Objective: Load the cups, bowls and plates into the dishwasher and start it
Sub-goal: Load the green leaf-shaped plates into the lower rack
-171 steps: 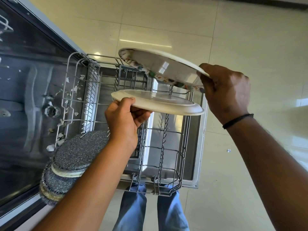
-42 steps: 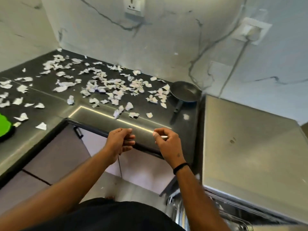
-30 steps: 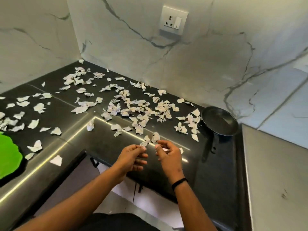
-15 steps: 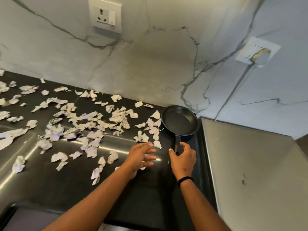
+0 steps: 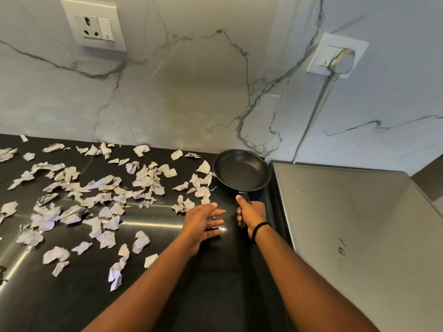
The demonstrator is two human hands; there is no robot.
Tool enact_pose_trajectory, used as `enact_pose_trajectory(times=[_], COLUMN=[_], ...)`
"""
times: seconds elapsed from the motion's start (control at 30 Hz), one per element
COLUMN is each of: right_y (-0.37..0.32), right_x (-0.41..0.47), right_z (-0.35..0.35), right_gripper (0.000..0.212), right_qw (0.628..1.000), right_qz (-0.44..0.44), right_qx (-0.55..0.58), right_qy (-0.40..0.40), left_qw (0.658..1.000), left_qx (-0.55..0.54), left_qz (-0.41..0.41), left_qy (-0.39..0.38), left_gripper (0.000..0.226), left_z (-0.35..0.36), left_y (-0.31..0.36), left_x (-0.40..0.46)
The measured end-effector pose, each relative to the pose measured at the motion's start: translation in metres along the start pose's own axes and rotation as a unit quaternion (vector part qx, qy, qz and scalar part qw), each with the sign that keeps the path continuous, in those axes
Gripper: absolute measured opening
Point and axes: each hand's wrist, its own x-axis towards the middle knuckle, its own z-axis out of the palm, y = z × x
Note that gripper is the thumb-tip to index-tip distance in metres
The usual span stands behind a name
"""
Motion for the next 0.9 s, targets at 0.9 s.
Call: enact_pose_trajectory(times=[0.9], right_y=[0.141], right_x=[-0.318], right_z=[-0.222], right_gripper=[0.015], right_qw=[0.96], right_qz=[-0.098], right_qx=[-0.231], right_qy=[0.122], left_qw=[0.982], left_qx=[0.084], left_qz=[0.011], left_qy=[-0.166], left_gripper=[0.045], left_z=[0.075], left_y=[-0.072], left_x=[-0.095])
